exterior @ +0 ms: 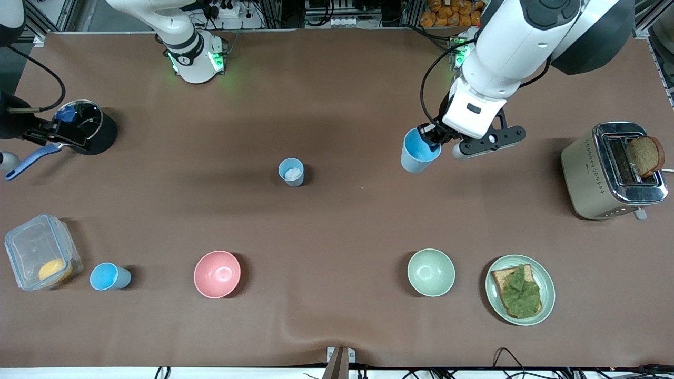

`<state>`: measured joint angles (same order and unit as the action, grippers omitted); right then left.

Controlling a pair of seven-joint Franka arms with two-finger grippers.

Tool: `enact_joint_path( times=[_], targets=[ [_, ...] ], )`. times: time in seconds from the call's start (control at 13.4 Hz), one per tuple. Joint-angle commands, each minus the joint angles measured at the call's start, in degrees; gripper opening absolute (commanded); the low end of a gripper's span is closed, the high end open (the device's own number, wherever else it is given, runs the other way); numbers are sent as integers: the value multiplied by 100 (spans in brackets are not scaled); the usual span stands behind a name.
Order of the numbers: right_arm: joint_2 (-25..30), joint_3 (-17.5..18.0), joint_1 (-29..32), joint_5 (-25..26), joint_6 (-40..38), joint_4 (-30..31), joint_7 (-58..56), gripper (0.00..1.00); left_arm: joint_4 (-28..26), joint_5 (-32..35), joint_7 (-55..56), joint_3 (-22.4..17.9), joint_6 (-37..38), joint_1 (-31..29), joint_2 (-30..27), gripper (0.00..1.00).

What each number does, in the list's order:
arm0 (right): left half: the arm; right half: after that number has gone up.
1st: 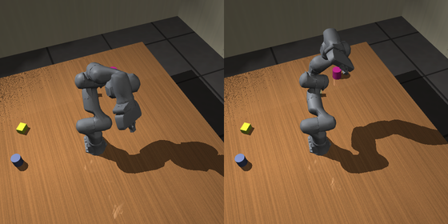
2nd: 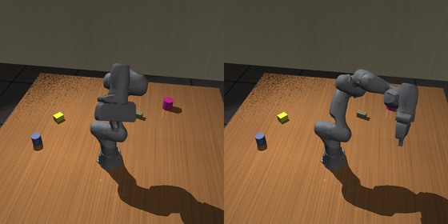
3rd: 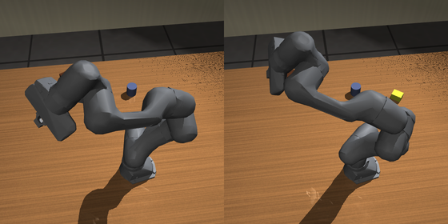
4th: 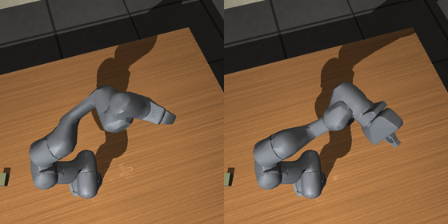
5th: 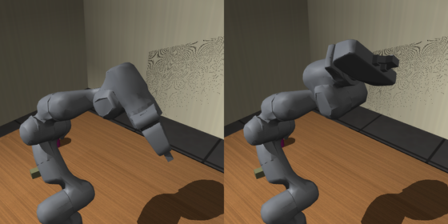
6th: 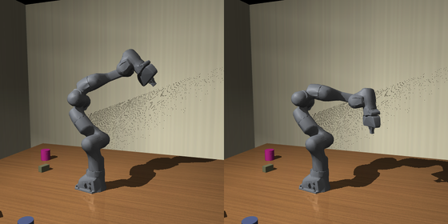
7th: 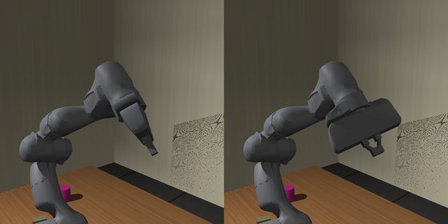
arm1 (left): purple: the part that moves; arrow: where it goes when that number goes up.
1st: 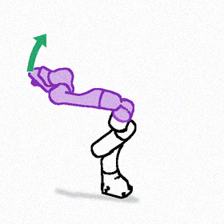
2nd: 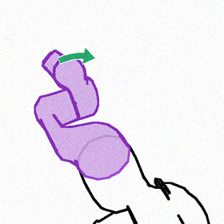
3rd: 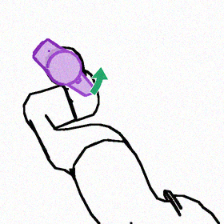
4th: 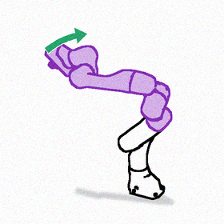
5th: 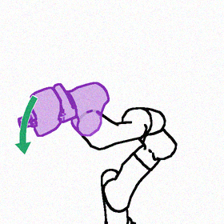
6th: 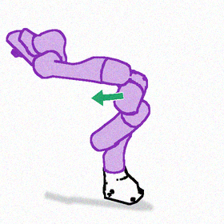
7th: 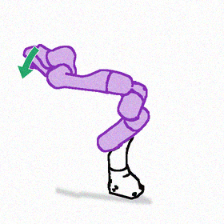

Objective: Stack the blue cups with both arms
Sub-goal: 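Withdraw the right gripper while the left gripper holds its blue cup, then carry the held blue cup with the left gripper toward the standing cup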

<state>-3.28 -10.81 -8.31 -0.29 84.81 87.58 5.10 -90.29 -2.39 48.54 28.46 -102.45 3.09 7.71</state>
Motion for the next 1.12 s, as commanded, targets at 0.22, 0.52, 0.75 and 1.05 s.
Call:
enact_joint_path(
  times=[0.22,0.52,0.75,1.05],
  targets=[
    [30,70,23,126,45,-13,-27,100,82,-139,94,28,67,-28,-6,0],
    [-14,70,5,196,62,-57,-18,100,91,-393,77,37,49,-36,-33,0],
    [-14,88,-13,188,62,-66,8,100,91,-393,68,37,49,-36,-24,0],
    [-14,88,-12,170,106,-66,8,100,117,-437,51,28,49,-27,-15,0]
  ],
)
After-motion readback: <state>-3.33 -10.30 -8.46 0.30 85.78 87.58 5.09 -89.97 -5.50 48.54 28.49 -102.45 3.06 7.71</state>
